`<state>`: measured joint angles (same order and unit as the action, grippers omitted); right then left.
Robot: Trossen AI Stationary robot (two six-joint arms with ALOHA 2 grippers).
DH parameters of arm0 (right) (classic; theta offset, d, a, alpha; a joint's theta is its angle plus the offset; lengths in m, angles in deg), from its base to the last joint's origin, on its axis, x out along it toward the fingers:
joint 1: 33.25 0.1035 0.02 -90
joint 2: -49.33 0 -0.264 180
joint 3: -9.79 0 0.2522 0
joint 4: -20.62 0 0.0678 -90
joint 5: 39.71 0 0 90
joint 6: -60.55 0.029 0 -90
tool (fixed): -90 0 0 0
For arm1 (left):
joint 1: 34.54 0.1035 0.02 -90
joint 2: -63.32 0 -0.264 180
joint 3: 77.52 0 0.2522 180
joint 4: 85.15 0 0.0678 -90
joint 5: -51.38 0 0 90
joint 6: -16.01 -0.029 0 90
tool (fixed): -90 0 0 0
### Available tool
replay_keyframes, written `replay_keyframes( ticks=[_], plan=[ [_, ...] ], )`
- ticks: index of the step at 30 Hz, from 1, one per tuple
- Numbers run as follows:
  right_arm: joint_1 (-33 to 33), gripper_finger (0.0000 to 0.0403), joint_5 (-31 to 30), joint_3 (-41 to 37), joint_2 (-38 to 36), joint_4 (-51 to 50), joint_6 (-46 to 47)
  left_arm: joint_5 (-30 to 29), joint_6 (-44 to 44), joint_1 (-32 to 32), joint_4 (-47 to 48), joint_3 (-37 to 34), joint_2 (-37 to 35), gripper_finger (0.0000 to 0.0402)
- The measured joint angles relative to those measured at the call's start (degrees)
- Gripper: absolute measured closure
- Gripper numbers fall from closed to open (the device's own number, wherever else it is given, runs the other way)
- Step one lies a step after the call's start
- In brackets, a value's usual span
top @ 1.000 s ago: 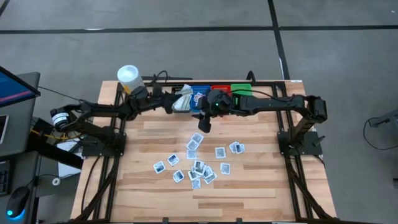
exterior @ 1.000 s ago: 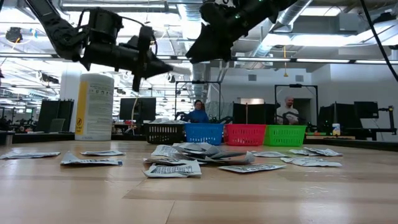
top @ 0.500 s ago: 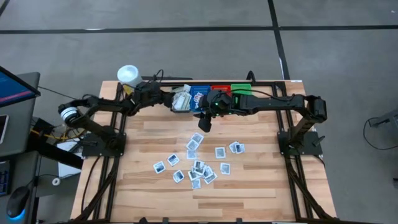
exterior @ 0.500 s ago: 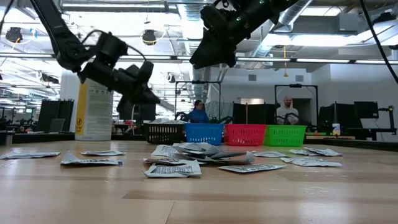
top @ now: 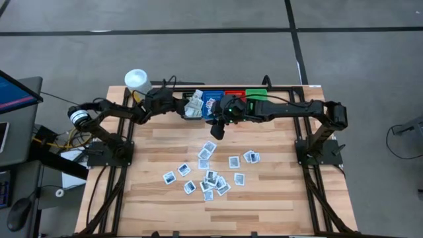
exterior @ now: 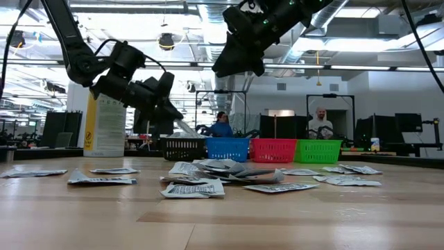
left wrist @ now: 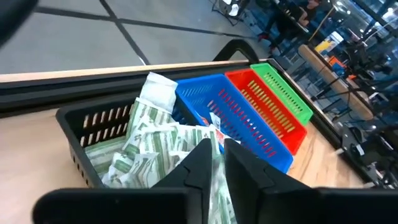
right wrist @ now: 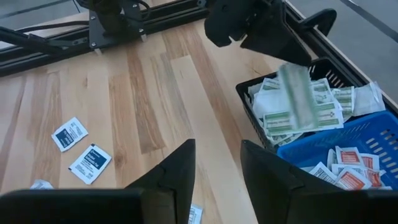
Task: Pick & Place First Aid Supplies
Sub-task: Put the green bandage pack in the black bin, then put the blue alcohol pad in the green bin
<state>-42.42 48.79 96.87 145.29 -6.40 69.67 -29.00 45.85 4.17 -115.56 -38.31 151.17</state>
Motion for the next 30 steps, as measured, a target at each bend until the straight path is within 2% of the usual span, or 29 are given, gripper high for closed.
replay_keyframes(
  ticks=[16, 24, 30],
  plan=[
    [-0.33, 0.0280, -0.01, 0.00, 0.00, 0.02, 0.00, -0.47, -3.03, -3.08, 0.09, 0.00, 0.00, 0.0275],
    [-0.20, 0.0280, 0.04, 0.00, 0.00, -0.04, -0.98, -1.65, -3.12, -3.03, 0.04, 0.00, -2.85, 0.0264],
    [-0.24, 0.0280, 0.16, -1.38, 0.02, 1.66, -2.17, -1.63, -13.20, -4.79, -0.07, 0.04, -9.30, 0.0264]
  ],
)
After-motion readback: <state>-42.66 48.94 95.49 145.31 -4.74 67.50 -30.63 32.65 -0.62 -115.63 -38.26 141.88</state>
